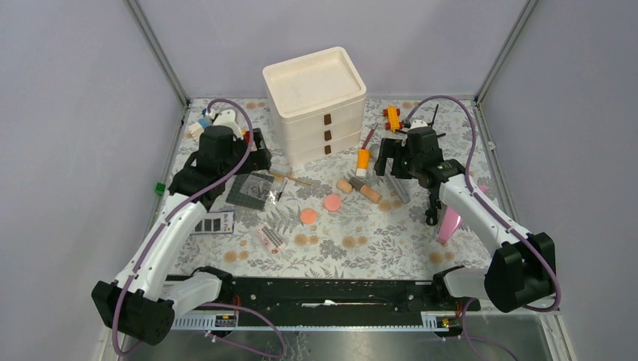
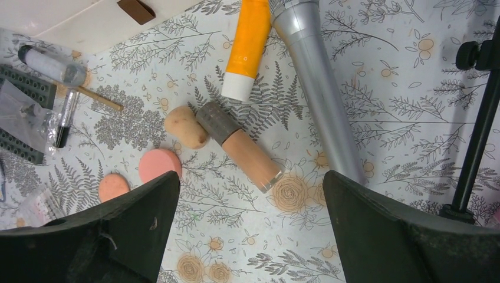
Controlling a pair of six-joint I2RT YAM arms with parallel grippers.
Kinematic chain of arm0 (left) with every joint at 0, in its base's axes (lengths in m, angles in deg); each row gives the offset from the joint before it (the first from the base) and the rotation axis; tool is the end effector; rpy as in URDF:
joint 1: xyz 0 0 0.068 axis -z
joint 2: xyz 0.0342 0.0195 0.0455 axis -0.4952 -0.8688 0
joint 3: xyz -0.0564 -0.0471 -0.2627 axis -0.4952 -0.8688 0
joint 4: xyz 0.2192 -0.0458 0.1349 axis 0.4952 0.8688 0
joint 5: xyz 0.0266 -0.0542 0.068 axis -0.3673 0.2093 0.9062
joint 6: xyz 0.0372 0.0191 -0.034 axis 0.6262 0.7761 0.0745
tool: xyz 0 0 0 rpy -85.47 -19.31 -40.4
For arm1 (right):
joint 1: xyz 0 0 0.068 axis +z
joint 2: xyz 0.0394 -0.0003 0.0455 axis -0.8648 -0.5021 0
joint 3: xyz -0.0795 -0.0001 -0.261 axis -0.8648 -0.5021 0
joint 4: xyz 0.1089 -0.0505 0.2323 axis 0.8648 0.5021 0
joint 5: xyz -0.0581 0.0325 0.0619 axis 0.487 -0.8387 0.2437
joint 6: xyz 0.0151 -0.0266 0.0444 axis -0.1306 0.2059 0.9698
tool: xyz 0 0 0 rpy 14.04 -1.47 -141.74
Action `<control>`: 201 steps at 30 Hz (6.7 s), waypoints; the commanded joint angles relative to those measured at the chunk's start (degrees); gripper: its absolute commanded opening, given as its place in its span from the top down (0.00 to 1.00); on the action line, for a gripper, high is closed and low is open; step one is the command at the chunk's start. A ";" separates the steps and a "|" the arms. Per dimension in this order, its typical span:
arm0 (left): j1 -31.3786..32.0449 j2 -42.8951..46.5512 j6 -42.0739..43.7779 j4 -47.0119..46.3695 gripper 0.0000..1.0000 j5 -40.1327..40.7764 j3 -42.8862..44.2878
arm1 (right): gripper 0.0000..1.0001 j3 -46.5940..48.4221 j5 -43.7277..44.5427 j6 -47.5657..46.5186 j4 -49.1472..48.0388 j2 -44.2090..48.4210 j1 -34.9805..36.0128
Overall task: Organize the makeup
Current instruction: Open the drawer in the storage box.
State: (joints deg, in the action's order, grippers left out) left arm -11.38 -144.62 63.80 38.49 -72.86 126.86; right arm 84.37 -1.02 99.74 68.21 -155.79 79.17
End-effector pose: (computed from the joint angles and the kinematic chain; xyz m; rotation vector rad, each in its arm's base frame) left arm 0.2163 -0.0672 0.3493 -0.1211 2.1207 -0.2788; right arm 0.2736 0.0962 0.2850 -0.0305 2.2158 0.3732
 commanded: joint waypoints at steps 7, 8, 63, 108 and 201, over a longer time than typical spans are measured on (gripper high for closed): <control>-0.29 -5.25 -6.93 -0.69 0.01 -14.15 14.85 | 0.01 -2.33 -2.85 3.25 -4.99 2.02 -0.24; -0.29 -5.76 -6.50 -0.80 0.01 -14.21 15.58 | 0.01 -2.54 -3.01 3.55 -5.30 2.12 -0.24; 0.31 0.71 4.12 -10.37 0.01 -3.51 -6.70 | 0.01 -13.04 -9.01 22.50 -42.86 -12.03 6.85; 0.50 1.49 5.09 -10.15 0.01 -3.20 -7.40 | 0.01 -5.67 -5.63 7.14 -36.48 -14.75 6.89; 0.42 0.79 5.36 -10.17 0.01 -2.94 -6.79 | 0.12 7.63 -10.97 12.77 -51.60 -32.42 8.64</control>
State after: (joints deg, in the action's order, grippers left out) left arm -10.98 -143.79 68.45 30.34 -76.38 119.69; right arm 89.18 -10.48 111.81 21.61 -188.27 87.80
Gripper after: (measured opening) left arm 0.989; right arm 0.906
